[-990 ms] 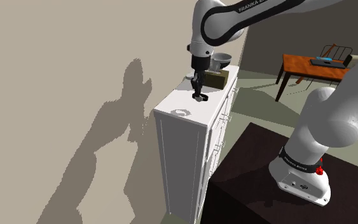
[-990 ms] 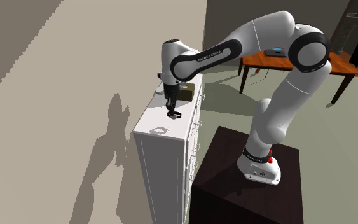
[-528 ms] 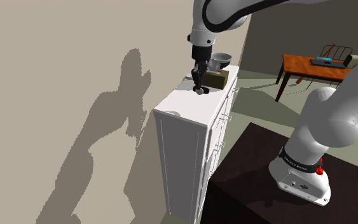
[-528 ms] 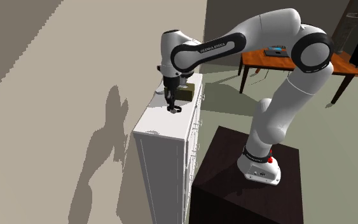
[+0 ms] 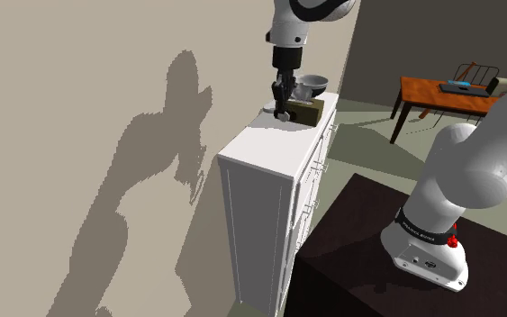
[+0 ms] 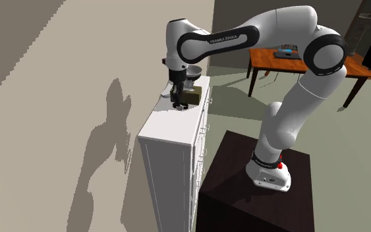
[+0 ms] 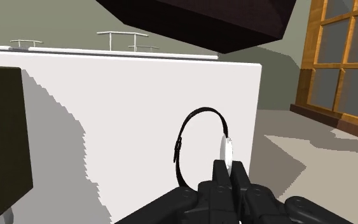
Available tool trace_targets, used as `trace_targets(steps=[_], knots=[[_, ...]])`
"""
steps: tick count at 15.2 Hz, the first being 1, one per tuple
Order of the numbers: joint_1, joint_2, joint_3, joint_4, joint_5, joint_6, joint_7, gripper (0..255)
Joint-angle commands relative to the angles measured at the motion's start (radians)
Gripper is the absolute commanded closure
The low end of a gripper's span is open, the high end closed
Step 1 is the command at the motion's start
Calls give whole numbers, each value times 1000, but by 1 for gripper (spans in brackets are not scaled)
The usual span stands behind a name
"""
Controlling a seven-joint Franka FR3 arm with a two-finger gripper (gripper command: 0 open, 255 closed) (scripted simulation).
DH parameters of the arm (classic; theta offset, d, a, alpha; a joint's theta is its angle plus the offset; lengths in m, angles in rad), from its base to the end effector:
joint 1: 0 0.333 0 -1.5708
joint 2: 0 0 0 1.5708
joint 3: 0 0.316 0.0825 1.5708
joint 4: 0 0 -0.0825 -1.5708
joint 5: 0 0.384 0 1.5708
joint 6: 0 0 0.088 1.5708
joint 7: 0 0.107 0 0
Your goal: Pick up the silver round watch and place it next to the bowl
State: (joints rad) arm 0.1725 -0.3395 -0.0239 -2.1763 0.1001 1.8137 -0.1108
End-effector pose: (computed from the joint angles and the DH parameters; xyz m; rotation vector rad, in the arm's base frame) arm 0.4443 0.0739 0.5285 -3.0159 -0.3570 0.0385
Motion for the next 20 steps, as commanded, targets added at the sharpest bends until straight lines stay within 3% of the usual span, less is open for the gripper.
trace_targets(steps=[1, 4, 12, 20], knots=[[0, 0, 0, 26, -1, -26, 3, 255], [0, 0, 0, 56, -1, -56, 6, 255], [-77, 22, -133, 86, -50, -80, -187, 255], [-149, 113, -265, 186, -76, -103, -385, 255]])
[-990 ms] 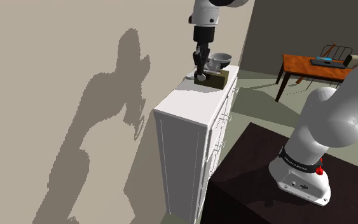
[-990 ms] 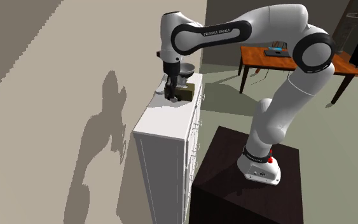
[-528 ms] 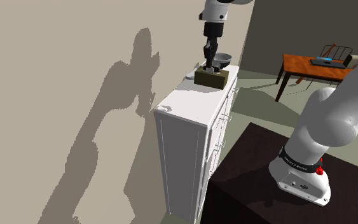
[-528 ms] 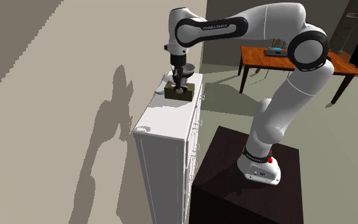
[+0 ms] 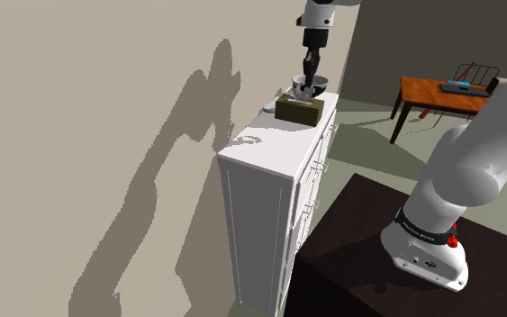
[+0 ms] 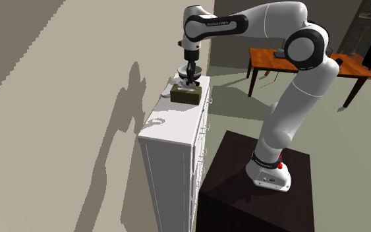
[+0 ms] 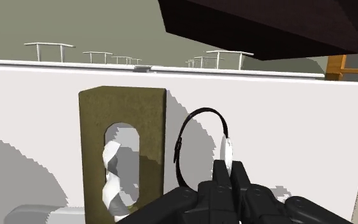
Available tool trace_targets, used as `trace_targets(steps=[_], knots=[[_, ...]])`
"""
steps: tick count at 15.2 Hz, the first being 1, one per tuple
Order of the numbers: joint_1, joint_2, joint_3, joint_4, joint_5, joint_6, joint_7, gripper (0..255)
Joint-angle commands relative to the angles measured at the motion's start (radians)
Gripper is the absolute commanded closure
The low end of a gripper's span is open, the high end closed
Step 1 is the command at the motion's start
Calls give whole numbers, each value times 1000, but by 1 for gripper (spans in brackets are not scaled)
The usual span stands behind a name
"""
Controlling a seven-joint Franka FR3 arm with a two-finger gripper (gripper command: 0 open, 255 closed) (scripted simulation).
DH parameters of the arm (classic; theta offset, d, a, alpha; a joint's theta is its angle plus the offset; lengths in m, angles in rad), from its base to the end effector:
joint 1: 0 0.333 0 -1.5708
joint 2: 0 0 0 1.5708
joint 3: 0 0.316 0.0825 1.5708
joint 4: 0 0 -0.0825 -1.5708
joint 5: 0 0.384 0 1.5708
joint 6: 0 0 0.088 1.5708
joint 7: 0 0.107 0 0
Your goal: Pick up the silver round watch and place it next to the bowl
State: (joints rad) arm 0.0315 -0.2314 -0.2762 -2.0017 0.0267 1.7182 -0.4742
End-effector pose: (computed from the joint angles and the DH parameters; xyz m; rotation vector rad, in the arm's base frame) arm 0.4685 -0.1248 0.5485 -3.0162 -0.3540 0.0394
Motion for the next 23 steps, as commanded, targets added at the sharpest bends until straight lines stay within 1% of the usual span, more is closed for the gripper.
trace_targets(steps=[1, 7, 12, 16, 18, 19, 23], knots=[[-17, 21, -29, 29, -3, -11, -47, 255], [-72, 142, -123, 160, 14, -37, -204, 255], [-130, 275, -192, 307, 58, -71, -340, 255], [-196, 404, -236, 456, 113, -114, -446, 255], [-238, 477, -251, 543, 146, -143, -497, 255], [-272, 532, -259, 613, 171, -168, -531, 255], [-267, 523, -254, 549, 167, -110, -532, 255]])
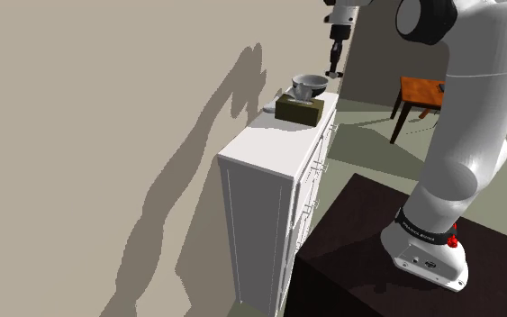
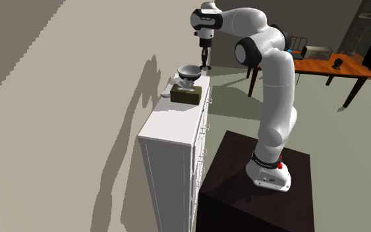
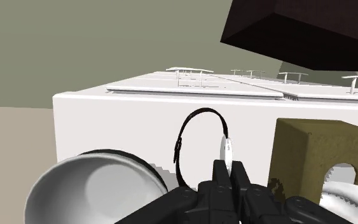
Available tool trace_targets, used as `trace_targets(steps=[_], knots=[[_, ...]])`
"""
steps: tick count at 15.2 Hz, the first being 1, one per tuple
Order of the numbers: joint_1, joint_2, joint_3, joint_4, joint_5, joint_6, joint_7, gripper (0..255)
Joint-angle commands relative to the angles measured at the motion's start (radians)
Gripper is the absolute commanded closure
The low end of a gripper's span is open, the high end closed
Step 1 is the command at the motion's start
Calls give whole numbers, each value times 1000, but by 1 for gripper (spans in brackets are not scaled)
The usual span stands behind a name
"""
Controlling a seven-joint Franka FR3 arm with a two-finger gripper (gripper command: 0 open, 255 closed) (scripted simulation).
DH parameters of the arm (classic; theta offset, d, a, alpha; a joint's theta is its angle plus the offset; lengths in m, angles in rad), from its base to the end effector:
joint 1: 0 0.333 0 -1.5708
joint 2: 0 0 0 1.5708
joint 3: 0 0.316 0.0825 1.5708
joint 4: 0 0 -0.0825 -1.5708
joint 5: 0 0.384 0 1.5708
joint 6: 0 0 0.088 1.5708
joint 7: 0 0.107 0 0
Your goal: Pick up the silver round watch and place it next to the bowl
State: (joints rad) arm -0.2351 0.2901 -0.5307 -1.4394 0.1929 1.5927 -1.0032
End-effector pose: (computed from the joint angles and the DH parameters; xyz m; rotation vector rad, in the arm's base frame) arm 0.4940 -0.3895 0.5358 -3.0156 -0.3560 0.0392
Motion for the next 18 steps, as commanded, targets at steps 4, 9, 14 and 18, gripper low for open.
trace_targets(steps=[4, 9, 14, 18], knots=[[6, -1, 2, -72, 0, 70, -6, 255], [11, 1, 4, -136, 3, 136, -12, 255], [13, 10, 7, -193, 10, 200, -20, 255], [14, 21, 10, -233, 17, 249, -27, 255]])
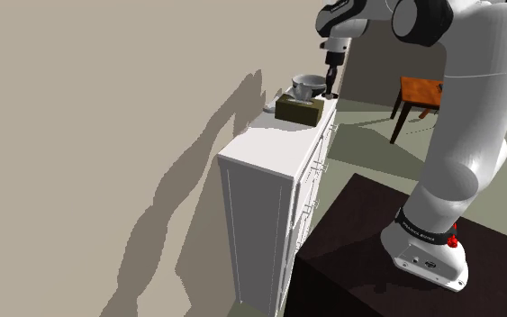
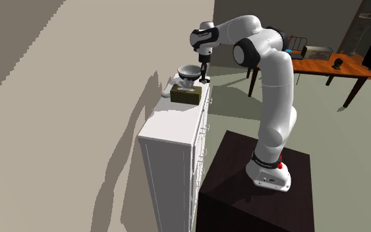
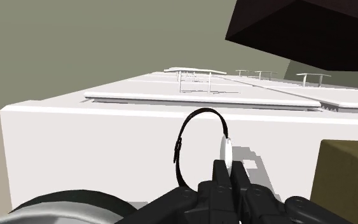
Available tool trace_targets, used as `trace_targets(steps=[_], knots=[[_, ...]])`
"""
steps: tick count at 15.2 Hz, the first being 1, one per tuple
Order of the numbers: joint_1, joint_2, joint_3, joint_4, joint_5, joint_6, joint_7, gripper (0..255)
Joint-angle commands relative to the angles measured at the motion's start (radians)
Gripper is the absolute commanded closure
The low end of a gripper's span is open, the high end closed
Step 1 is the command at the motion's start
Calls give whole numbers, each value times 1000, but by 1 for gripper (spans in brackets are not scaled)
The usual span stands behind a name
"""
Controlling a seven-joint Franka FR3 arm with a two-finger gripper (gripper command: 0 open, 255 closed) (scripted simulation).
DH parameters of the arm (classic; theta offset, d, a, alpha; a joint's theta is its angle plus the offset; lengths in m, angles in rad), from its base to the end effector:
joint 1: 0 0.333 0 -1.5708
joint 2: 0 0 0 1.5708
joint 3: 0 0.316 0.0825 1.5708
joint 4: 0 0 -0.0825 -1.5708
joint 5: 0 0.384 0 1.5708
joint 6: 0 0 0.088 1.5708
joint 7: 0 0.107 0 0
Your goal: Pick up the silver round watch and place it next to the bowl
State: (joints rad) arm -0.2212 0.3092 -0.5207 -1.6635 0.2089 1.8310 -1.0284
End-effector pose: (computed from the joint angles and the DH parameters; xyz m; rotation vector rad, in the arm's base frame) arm 0.4945 -0.3907 0.4386 -3.0155 -0.3568 0.0397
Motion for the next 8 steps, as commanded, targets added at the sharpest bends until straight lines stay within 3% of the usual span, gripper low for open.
trace_targets(steps=[1, 8], knots=[[0, 5, 1, -18, 4, 22, -4, 255], [-1, 19, 5, -51, 13, 67, -12, 255]])
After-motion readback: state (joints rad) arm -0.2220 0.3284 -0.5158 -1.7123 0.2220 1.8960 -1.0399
